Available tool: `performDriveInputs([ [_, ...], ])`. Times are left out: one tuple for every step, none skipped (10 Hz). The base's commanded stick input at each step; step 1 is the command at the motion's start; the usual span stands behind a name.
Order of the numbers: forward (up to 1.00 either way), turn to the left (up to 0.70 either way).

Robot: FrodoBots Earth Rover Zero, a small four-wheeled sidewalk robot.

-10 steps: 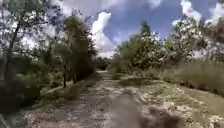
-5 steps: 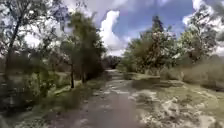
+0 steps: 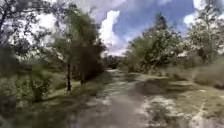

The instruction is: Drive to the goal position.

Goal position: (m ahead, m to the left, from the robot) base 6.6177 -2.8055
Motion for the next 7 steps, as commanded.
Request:
performDriveInputs([
  [1.0, -0.25],
  [1.0, -0.27],
  [1.0, -0.27],
  [1.0, -0.27],
  [1.0, -0.27],
  [1.0, -0.22],
  [1.0, -0.11],
])
